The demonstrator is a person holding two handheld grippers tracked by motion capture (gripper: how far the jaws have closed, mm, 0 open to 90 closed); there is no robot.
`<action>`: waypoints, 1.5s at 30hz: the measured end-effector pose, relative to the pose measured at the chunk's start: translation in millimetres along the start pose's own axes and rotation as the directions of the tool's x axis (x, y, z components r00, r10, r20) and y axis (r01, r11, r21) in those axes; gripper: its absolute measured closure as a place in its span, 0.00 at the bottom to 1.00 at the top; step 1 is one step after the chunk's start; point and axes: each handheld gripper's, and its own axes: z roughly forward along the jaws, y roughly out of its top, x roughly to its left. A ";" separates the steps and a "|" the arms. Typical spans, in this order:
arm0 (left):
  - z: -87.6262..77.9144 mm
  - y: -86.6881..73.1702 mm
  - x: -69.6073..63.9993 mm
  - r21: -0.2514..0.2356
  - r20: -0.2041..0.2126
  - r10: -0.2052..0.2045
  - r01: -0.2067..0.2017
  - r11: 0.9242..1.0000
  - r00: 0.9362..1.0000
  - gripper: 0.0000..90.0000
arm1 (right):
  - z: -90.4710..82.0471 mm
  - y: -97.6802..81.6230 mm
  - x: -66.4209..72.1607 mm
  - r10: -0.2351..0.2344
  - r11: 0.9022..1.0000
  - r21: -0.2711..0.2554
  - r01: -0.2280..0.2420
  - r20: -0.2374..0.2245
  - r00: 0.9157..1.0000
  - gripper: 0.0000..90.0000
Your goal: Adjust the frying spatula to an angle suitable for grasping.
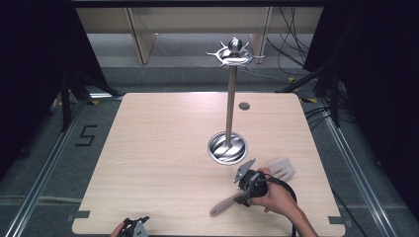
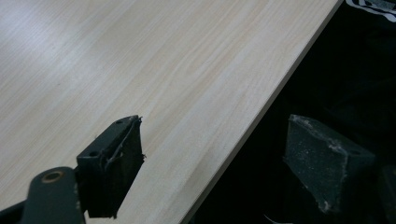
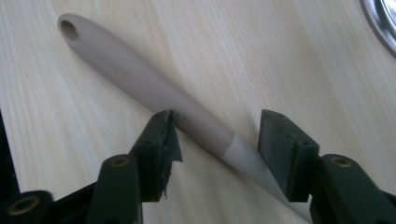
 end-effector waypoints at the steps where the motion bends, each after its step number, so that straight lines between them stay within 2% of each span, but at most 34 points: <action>1: 0.0 0.0 0.0 0.000 0.000 0.000 0.000 1.000 1.000 0.21 | 0.0 0.0 0.0 0.000 1.000 0.000 0.000 0.000 1.000 0.55; 3: 0.8 -0.2 -0.5 0.000 0.002 -0.007 0.007 1.000 1.000 0.21 | -0.6 1.0 -0.2 -0.012 1.000 0.008 0.012 -0.008 1.000 0.56; 4: 0.7 -0.1 -0.4 0.002 0.004 -0.003 0.003 1.000 1.000 0.21 | -0.6 1.6 -2.3 -0.026 1.000 0.013 0.027 -0.026 0.999 0.58; 5: 1.8 -0.3 -0.8 -0.002 0.018 -0.012 0.012 1.000 1.000 0.21 | -0.7 1.9 -2.0 -0.011 1.000 0.024 0.012 -0.028 1.000 0.58; 7: 0.8 -0.1 -0.4 0.001 0.005 -0.007 0.007 1.000 1.000 0.21 | -0.9 2.3 -2.5 -0.020 0.999 0.028 0.021 -0.040 0.999 0.59; 9: 3.0 -0.8 -1.0 -0.008 0.012 -0.023 0.023 1.000 1.000 0.21 | 0.3 2.8 -5.3 -0.068 0.997 0.030 0.070 -0.079 0.995 0.60; 11: 2.9 -0.8 -1.0 -0.010 0.011 -0.023 0.023 1.000 1.000 0.21 | -0.8 2.7 -4.8 -0.049 0.998 0.046 0.052 -0.069 0.996 0.60; 12: 2.9 -0.8 -1.0 -0.012 0.012 -0.025 0.025 1.000 1.000 0.21 | 1.1 3.0 -8.3 -0.095 0.995 0.033 0.099 -0.097 0.991 0.59; 13: 1.7 -0.6 -0.6 -0.011 -0.004 -0.020 0.020 1.000 1.000 0.21 | 1.0 3.0 -7.9 -0.086 0.995 0.050 0.091 -0.098 0.991 0.58; 15: 1.7 -0.7 -0.7 -0.011 -0.004 -0.021 0.021 1.000 1.000 0.21 | 1.0 3.7 -7.4 -0.074 0.994 0.067 0.080 -0.098 0.992 0.56; 16: 1.6 -0.6 -0.7 -0.011 -0.005 -0.020 0.020 1.000 1.000 0.21 | 5.6 6.1 -7.1 -0.123 0.989 0.074 0.131 -0.098 0.988 0.53; 17: 1.6 -0.6 -0.6 -0.012 -0.004 -0.022 0.021 1.000 1.000 0.21 | 5.6 8.2 -6.6 -0.134 0.985 0.097 0.145 -0.111 0.985 0.53; 18: 1.6 -0.6 -0.6 -0.012 -0.004 -0.022 0.021 1.000 1.000 0.21 | 5.6 8.2 -6.6 -0.134 0.985 0.097 0.145 -0.111 0.985 0.53; 19: 1.8 -0.8 -0.7 -0.010 -0.006 -0.021 0.021 1.000 1.000 0.21 | 6.1 11.2 -3.8 -0.150 0.979 0.124 0.160 -0.088 0.985 0.55; 22: 1.2 -0.5 -0.8 -0.007 -0.004 -0.015 0.015 1.000 1.000 0.21 | 6.8 14.3 -1.4 -0.166 0.976 0.135 0.171 -0.046 0.985 0.57; 25: -0.1 -0.1 0.0 0.000 -0.001 0.000 0.000 1.000 1.000 0.21 | 6.9 16.1 0.4 -0.159 0.975 0.151 0.160 -0.023 0.987 0.59; 26: -0.1 -0.2 -0.1 -0.001 0.005 -0.006 0.006 1.000 1.000 0.21 | 6.4 17.0 1.9 -0.143 0.975 0.169 0.142 -0.007 0.990 0.65; 28: 1.0 -0.4 -0.9 -0.015 -0.001 -0.022 0.022 1.000 1.000 0.21 | 6.2 17.2 2.4 -0.140 0.974 0.179 0.139 -0.009 0.990 0.67; 29: 0.2 -0.4 -0.3 -0.003 0.002 -0.010 0.010 1.000 1.000 0.21 | 5.2 16.9 3.0 -0.137 0.974 0.181 0.136 -0.006 0.991 0.73; 31: -0.2 -0.2 -0.3 -0.001 0.006 -0.006 0.006 1.000 1.000 0.21 | 4.5 16.8 4.6 -0.129 0.973 0.192 0.126 0.000 0.992 0.78; 34: 0.0 -0.1 -0.3 -0.001 -0.001 0.003 -0.003 1.000 1.000 0.21 | 4.2 17.7 5.7 -0.146 0.967 0.212 0.141 0.010 0.989 0.84; 35: 0.0 -0.1 -0.3 -0.001 -0.001 0.003 -0.003 1.000 1.000 0.21 | 4.2 17.7 5.7 -0.146 0.967 0.212 0.141 0.010 0.989 0.84; 36: 1.2 0.1 0.5 -0.008 0.020 0.012 -0.012 1.000 1.000 0.21 | 4.3 19.1 6.7 -0.154 0.962 0.228 0.147 0.015 0.988 0.84; 37: 1.2 0.1 0.5 -0.008 0.020 0.012 -0.012 1.000 1.000 0.21 | 4.4 19.9 6.6 -0.161 0.959 0.236 0.154 0.011 0.987 0.84; 38: 1.9 -0.5 -1.2 -0.002 0.019 -0.011 0.011 1.000 1.000 0.21 | 4.6 20.3 7.1 -0.171 0.958 0.238 0.162 0.014 0.985 0.84; 39: 1.9 -0.5 -1.2 -0.002 0.019 -0.011 0.011 1.000 1.000 0.21 | 4.6 20.3 7.1 -0.171 0.958 0.238 0.162 0.014 0.985 0.84; 40: 1.3 0.2 0.2 -0.007 0.017 0.012 -0.012 1.000 1.000 0.21 | 4.8 20.5 7.7 -0.172 0.957 0.241 0.163 0.016 0.985 0.85; 45: 1.1 0.2 0.5 -0.010 0.017 0.012 -0.012 1.000 1.000 0.21 | 5.0 21.0 9.6 -0.180 0.955 0.246 0.167 0.032 0.983 0.85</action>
